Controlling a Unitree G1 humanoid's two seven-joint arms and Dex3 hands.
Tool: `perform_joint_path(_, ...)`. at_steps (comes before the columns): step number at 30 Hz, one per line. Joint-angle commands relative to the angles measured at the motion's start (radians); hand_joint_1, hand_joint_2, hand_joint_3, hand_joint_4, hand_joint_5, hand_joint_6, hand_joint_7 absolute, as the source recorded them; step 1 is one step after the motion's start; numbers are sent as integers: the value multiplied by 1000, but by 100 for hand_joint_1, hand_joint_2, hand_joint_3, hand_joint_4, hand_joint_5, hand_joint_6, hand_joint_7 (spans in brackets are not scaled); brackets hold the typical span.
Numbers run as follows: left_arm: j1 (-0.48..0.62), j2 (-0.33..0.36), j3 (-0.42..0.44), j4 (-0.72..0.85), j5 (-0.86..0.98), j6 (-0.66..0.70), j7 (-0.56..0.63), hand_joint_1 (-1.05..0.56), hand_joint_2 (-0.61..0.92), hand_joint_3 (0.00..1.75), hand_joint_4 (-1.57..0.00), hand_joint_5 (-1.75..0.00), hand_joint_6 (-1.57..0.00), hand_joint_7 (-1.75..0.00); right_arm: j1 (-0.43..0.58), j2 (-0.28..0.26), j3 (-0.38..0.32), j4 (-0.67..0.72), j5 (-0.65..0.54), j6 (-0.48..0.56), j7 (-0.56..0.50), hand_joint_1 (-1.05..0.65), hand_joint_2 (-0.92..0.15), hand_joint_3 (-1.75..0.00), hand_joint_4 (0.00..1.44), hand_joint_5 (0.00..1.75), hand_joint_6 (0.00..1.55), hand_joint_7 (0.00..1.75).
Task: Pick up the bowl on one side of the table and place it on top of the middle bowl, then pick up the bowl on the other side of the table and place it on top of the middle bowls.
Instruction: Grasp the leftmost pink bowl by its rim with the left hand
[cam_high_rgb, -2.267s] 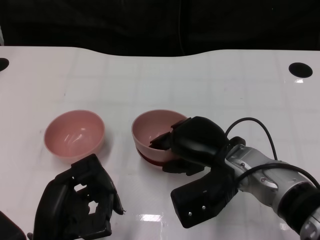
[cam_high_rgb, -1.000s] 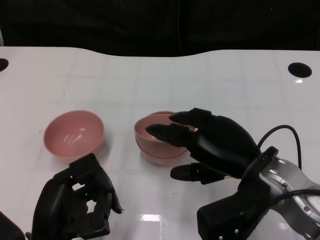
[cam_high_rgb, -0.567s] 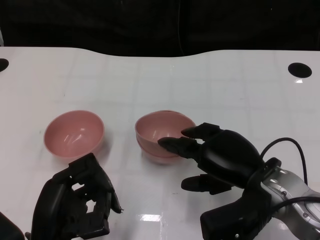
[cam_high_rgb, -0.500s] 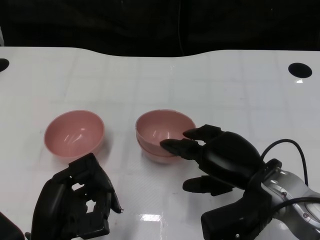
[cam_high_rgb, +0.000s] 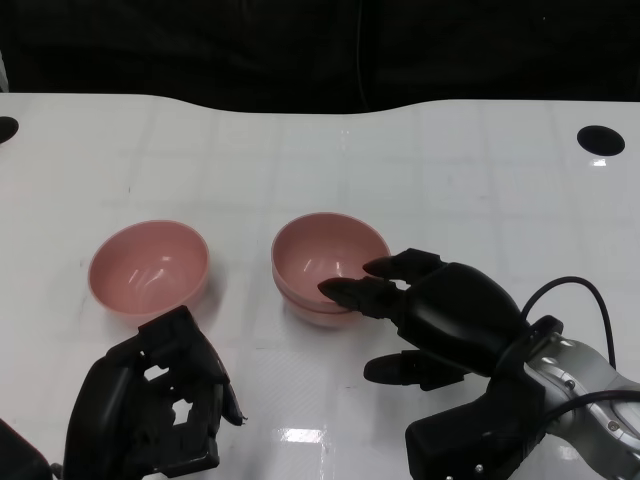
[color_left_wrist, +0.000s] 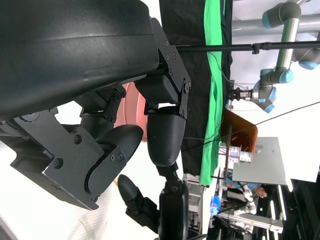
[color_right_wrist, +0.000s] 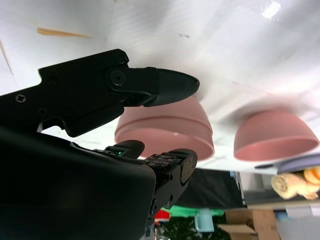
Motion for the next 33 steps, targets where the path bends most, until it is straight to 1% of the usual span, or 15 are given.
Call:
perform_joint_path(1, -2, 10, 7, 3, 7, -9, 1, -8, 40, 146, -81, -172, -79, -154, 10, -9, -28, -21, 35, -17, -31, -73, -92, -47, 12, 31, 20, 0)
perform_joint_path(8, 1, 7, 11, -4, 31, -16, 25, -9, 40, 144, -82, -170, -79, -154, 54, -30, -67, -93, 77, -22, -19, -69, -92, -46, 13, 37, 23, 2)
perform_joint_path(12, 2, 2, 18, -19, 45, -5, 57, -12, 44, 133, -84, -168, -80, -155, 86, -35, -92, -105, 111, -61, -45, -65, -92, -41, 19, 44, 31, 6)
perform_joint_path(15, -6, 8, 32, -19, 40, -7, 64, -12, 46, 129, -82, -165, -80, -154, 115, -26, -120, -97, 151, -118, -94, -60, -92, -34, 28, 52, 42, 10)
perform_joint_path(16, -9, 10, 37, -16, 40, -8, 67, -11, 47, 129, -82, -163, -81, -151, 125, -20, -130, -93, 167, -137, -111, -56, -92, -27, 36, 58, 50, 14)
perform_joint_path(18, -18, 15, 49, -3, 40, -25, 64, -9, 48, 131, -82, -162, -82, -149, 151, -12, -149, -94, 202, -177, -139, -51, -92, -22, 44, 64, 59, 17)
perform_joint_path(19, -22, 16, 53, 3, 41, -33, 61, -9, 47, 133, -81, -162, -82, -148, 160, -10, -156, -93, 214, -195, -149, -47, -92, -19, 49, 73, 65, 20)
perform_joint_path(20, -25, 18, 57, 8, 43, -42, 57, -9, 47, 134, -81, -163, -82, -148, 174, -12, -167, -92, 237, -226, -160, -46, -92, -18, 51, 76, 68, 21)
perform_joint_path(22, -28, 20, 59, 12, 51, -56, 56, -10, 45, 135, -80, -163, -81, -148, 194, -15, -187, -86, 273, -283, -170, -39, -92, -15, 58, 98, 77, 27)
perform_joint_path(26, -26, 21, 57, 8, 77, -78, 67, -11, 44, 136, -80, -164, -81, -148, 236, -13, -224, -71, 385, -386, -146, -30, -92, -15, 65, 120, 86, 39)
perform_joint_path(27, -25, 20, 59, 6, 78, -81, 66, -10, 44, 136, -80, -164, -81, -149, 246, -12, -230, -70, 414, -404, -134, -27, -89, -21, 67, 126, 86, 50)
perform_joint_path(28, -24, 19, 59, 2, 79, -81, 67, -10, 44, 136, -80, -164, -81, -149, 259, -12, -237, -68, 451, -426, -120, -26, -84, -33, 67, 128, 83, 60)
perform_joint_path(29, -22, 18, 59, -5, 82, -78, 72, -10, 44, 136, -79, -164, -81, -149, 275, -14, -243, -71, 495, -445, -100, -23, -71, -57, 69, 129, 82, 71)
perform_joint_path(31, -20, 17, 58, -13, 92, -76, 81, -9, 44, 135, -79, -164, -81, -149, 297, -13, -255, -74, 553, -471, -66, -20, -57, -83, 72, 130, 83, 80)
perform_joint_path(33, -18, 18, 58, -19, 105, -83, 90, -9, 44, 134, -79, -163, -81, -148, 316, -10, -264, -75, 606, -492, -33, -18, -52, -93, 73, 130, 85, 83)
